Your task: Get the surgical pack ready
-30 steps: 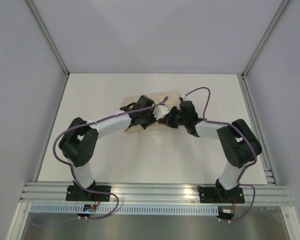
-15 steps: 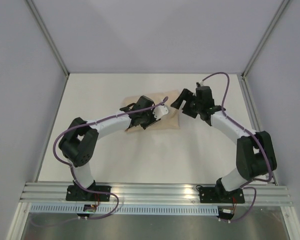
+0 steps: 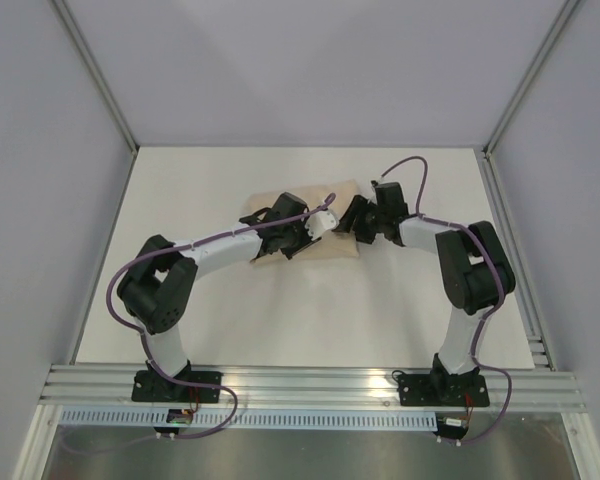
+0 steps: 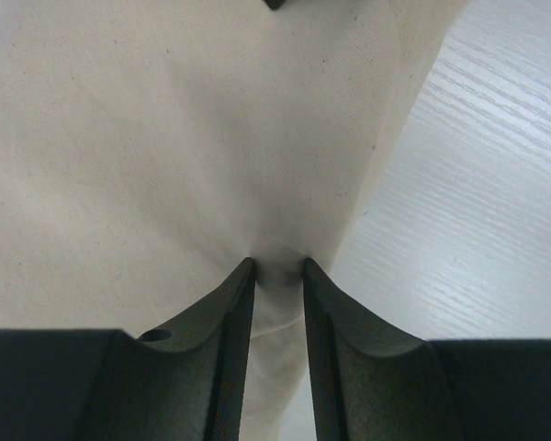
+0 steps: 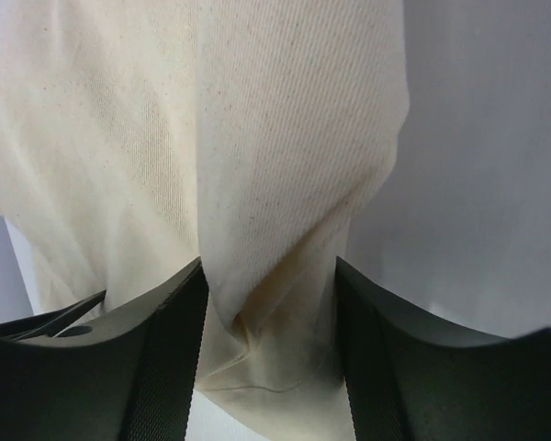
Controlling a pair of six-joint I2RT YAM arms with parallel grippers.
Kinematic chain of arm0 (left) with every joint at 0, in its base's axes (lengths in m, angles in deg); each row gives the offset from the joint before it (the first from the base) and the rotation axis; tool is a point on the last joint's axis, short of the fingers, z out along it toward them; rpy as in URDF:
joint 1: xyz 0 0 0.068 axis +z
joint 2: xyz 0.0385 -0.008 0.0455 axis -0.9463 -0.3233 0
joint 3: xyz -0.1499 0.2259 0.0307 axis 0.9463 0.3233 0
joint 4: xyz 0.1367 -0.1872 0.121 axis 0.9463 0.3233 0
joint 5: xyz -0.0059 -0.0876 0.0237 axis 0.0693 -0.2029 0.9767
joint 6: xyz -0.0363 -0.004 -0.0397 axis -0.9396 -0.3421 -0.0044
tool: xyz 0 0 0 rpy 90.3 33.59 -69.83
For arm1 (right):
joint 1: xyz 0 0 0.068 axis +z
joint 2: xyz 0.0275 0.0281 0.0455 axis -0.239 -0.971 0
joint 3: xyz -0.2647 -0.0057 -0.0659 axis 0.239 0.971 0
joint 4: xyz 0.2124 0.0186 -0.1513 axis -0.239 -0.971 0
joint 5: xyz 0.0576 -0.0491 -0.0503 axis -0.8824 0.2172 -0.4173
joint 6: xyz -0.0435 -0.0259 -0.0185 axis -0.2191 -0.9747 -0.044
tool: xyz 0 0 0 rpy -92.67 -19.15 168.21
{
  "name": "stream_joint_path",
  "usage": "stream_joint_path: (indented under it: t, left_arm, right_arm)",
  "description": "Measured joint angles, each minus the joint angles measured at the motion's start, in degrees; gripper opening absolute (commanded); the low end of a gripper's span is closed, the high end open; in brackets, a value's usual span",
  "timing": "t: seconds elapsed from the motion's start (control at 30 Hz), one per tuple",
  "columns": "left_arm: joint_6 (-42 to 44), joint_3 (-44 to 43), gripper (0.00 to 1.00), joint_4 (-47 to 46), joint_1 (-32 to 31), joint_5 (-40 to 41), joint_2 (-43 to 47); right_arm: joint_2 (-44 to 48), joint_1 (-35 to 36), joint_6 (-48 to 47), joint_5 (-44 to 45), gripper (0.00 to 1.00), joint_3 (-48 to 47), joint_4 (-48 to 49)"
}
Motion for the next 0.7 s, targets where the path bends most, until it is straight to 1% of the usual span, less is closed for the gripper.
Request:
stream_joint_path:
  t: [0.07, 0.17, 0.2, 0.33, 0.37, 0.4, 0.53, 0.63, 0.67, 0.7]
  left_arm:
    - [-0.1, 0.1, 0.37, -0.2, 0.0, 0.0, 0.0]
    - [-0.2, 0.3, 0.37, -0.5, 0.0, 0.0, 0.0]
    - [-0.3, 0.3, 0.37, -0.6, 0.0, -0.1, 0.0]
    - [-0.5, 0.4, 0.42, -0.1, 0.0, -0.4, 0.4]
    - [-0.6, 0.4, 0.44, 0.4, 0.0, -0.6, 0.7]
    - [-0.8, 0.4, 0.46, 1.0, 0.0, -0.8, 1.0]
    - [-1.7, -0.6, 0.5, 6.6, 0.0, -2.9, 3.9]
    - [-2.2, -3.7, 0.52, 10.8, -0.1, -4.5, 6.1]
    - [-2.2, -4.9, 0.52, 11.8, -0.1, -4.9, 7.0]
    - [-2.2, -6.0, 0.52, 12.5, -0.1, -5.1, 7.9]
  right_arm:
    - [0.0, 0.0, 1.0, -1.1, 0.52, 1.8, 3.6]
    - [0.0, -0.4, 2.5, -2.1, 0.43, 4.6, 8.9]
    - [0.0, -0.6, 3.0, -2.5, 0.38, 5.6, 10.6]
    - [0.0, -0.9, 4.9, -3.1, 0.33, 8.0, 15.5]
    - [0.0, -0.9, 5.3, -3.2, 0.31, 8.5, 16.3]
    - [0.0, -0.9, 5.8, -3.3, 0.28, 8.9, 17.3]
    - [0.0, -0.9, 7.6, -3.3, 0.21, 10.6, 20.6]
    - [0.0, -0.9, 8.6, -3.0, 0.2, 11.3, 22.0]
    - [0.0, -0.9, 8.9, -2.9, 0.21, 11.5, 22.2]
    - [0.0, -0.9, 9.0, -2.9, 0.27, 11.5, 22.3]
